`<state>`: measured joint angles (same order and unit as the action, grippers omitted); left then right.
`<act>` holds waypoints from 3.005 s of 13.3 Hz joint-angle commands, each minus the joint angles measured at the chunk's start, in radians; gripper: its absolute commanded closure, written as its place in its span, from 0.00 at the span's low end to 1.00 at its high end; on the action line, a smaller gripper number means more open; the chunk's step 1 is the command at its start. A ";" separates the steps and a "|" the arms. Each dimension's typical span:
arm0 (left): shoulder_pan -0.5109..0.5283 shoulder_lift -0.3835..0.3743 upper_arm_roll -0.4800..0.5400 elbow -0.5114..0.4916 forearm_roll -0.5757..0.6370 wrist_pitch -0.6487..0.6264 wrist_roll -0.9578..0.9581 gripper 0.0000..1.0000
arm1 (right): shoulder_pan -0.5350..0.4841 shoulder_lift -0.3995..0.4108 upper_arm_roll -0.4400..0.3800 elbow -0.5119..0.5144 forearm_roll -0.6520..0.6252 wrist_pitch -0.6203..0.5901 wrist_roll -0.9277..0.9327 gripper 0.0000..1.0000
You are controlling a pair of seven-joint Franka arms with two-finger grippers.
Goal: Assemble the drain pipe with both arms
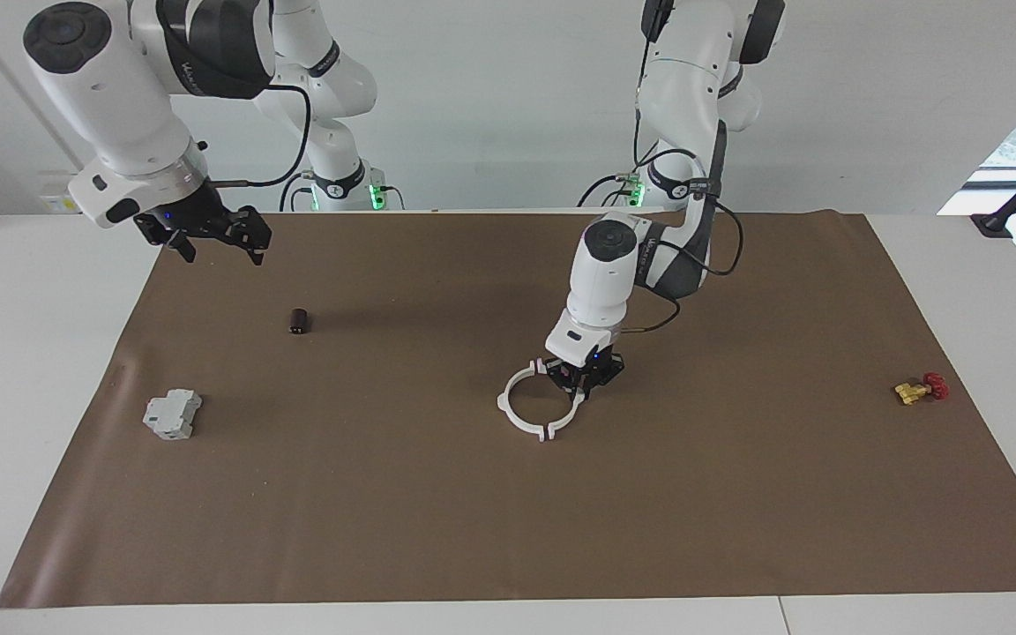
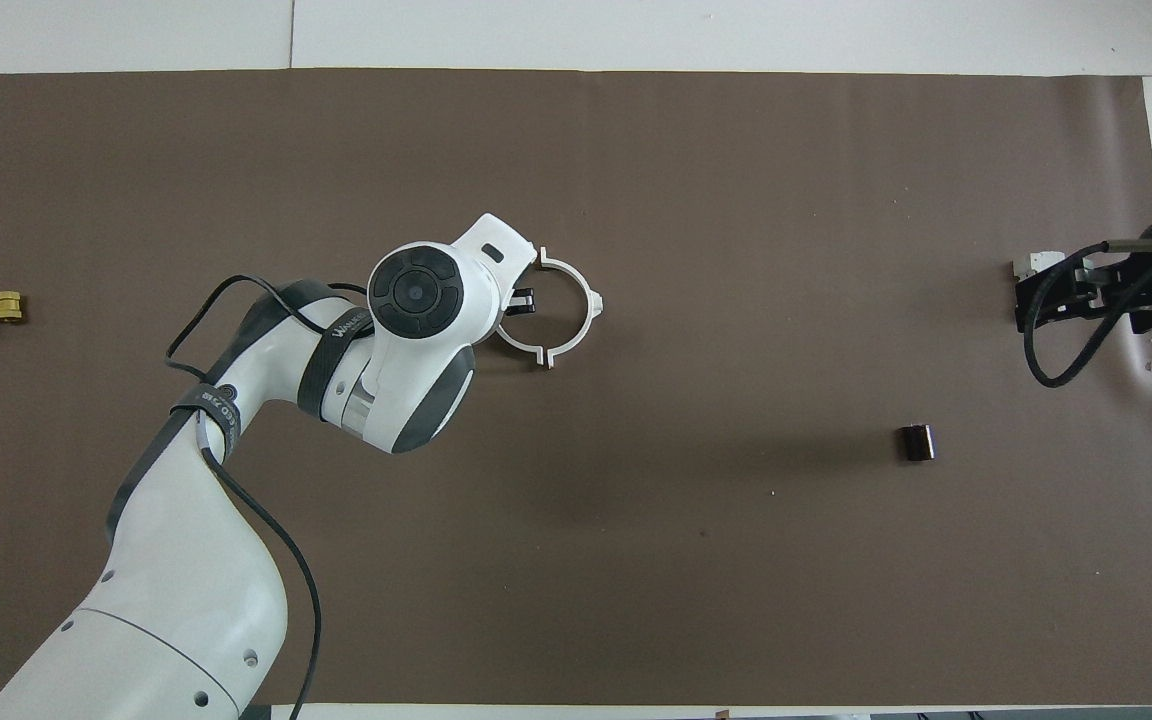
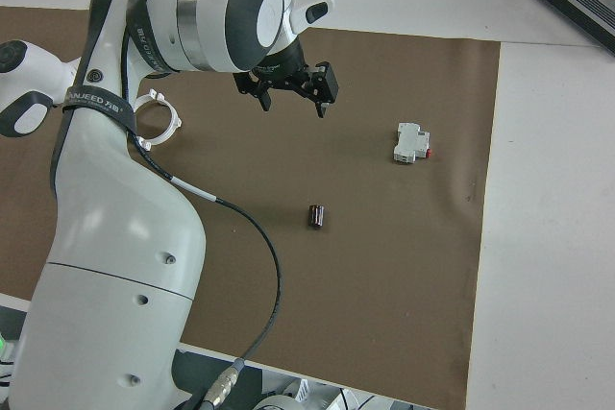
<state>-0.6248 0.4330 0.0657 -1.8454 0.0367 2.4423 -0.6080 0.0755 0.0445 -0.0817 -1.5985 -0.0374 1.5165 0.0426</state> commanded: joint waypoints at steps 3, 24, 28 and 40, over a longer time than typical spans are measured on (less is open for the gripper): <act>-0.021 0.016 0.009 0.006 0.025 0.033 -0.024 1.00 | 0.000 -0.028 -0.006 -0.037 0.021 0.033 -0.010 0.00; -0.029 0.013 0.006 -0.032 0.020 0.103 -0.024 0.59 | -0.002 -0.067 -0.007 -0.055 0.033 0.054 -0.024 0.00; -0.029 0.013 0.006 -0.032 0.020 0.104 -0.024 0.39 | 0.001 -0.058 -0.006 -0.055 0.037 0.050 -0.014 0.00; 0.163 -0.198 0.008 -0.083 0.020 -0.120 0.075 0.00 | -0.005 -0.055 -0.006 -0.044 0.077 0.056 -0.015 0.00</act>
<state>-0.5096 0.2857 0.0797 -1.8734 0.0396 2.3357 -0.5796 0.0827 -0.0026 -0.0884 -1.6319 0.0336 1.5546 0.0426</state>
